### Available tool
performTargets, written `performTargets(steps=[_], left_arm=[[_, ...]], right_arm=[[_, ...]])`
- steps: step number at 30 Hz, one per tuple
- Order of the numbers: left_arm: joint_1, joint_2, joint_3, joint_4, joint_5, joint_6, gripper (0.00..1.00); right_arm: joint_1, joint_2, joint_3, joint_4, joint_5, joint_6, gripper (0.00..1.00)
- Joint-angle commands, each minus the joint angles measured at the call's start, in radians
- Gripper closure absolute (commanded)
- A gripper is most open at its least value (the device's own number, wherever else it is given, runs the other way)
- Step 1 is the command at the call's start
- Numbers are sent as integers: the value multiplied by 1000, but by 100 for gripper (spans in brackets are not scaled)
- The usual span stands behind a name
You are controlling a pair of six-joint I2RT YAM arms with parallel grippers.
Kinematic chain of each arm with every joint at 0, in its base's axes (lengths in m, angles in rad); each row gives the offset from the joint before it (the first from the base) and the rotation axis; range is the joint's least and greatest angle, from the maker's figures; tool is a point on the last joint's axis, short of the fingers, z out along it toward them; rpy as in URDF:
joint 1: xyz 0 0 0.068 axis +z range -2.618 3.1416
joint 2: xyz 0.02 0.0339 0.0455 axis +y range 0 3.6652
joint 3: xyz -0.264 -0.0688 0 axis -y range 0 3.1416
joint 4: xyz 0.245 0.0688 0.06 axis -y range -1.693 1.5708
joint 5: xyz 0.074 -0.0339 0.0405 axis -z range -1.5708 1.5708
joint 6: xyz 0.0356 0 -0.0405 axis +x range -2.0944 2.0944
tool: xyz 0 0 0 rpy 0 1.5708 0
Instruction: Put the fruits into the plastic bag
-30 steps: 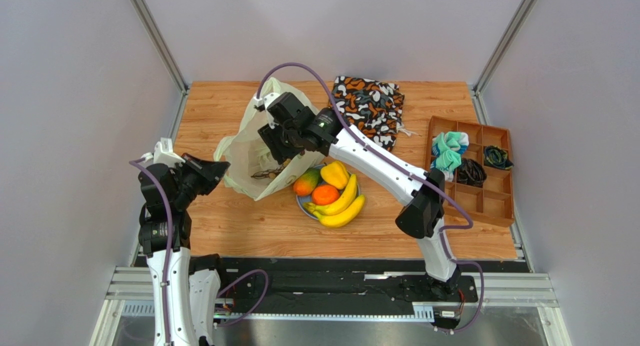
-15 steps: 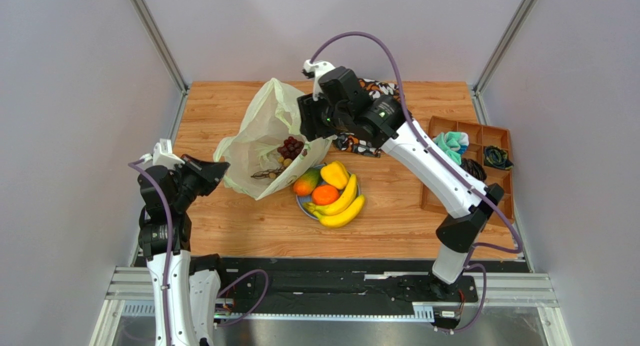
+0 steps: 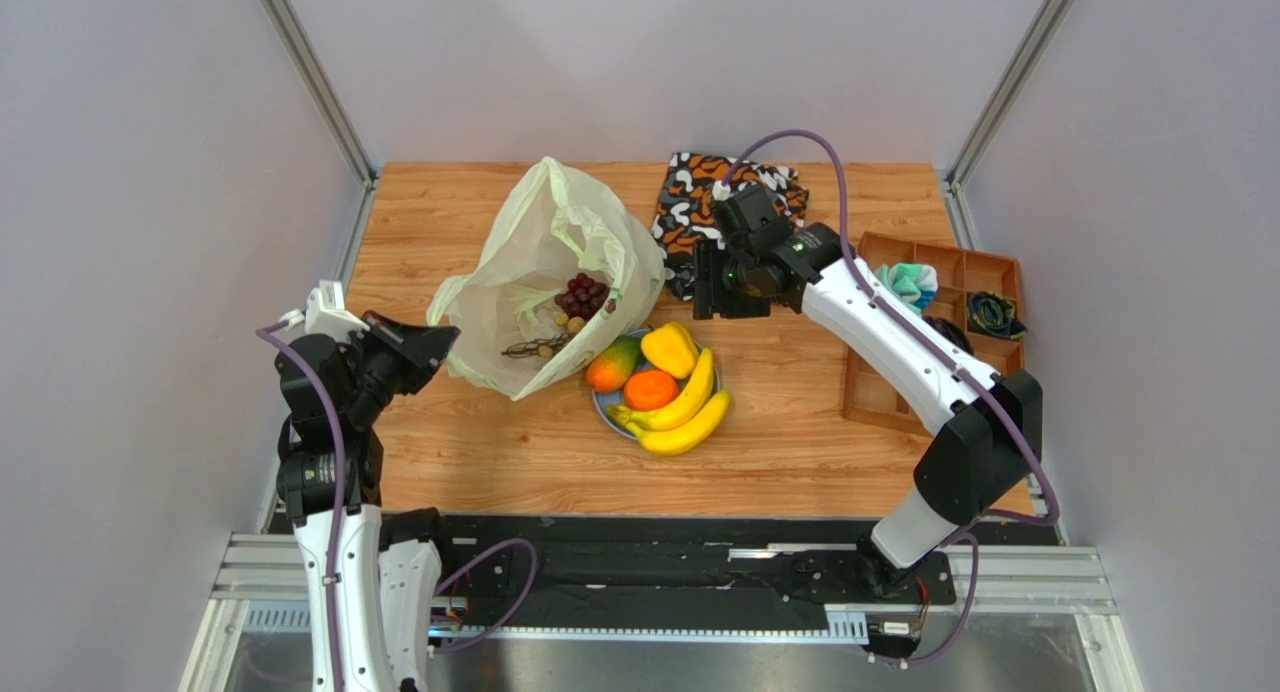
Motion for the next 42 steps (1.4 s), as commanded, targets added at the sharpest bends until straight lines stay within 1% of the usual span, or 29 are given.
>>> performTargets(steps=[1, 6, 7, 9, 13, 19, 26, 42], left_arm=[[-2, -15, 4, 4, 9, 0, 100], [-2, -24, 1, -3, 8, 1, 100], [0, -27, -1, -3, 8, 1, 100], [0, -30, -5, -5, 8, 0, 100], [-2, -36, -15, -10, 8, -3, 100], [-2, -38, -19, -10, 5, -2, 100], [-2, -42, -38, -6, 5, -3, 100], [-2, -13, -53, 21, 3, -5, 100]], right_arm=[[-3, -14, -44, 49, 2, 78, 46], [-20, 17, -99, 55, -36, 139, 46], [-18, 23, -102, 60, -74, 145, 44], [-18, 40, -112, 72, -91, 165, 42], [-18, 78, -124, 78, -96, 185, 38], [-20, 120, -161, 94, -103, 216, 37], [-22, 158, -181, 112, -116, 234, 38], [-20, 226, -167, 88, -99, 228, 45]])
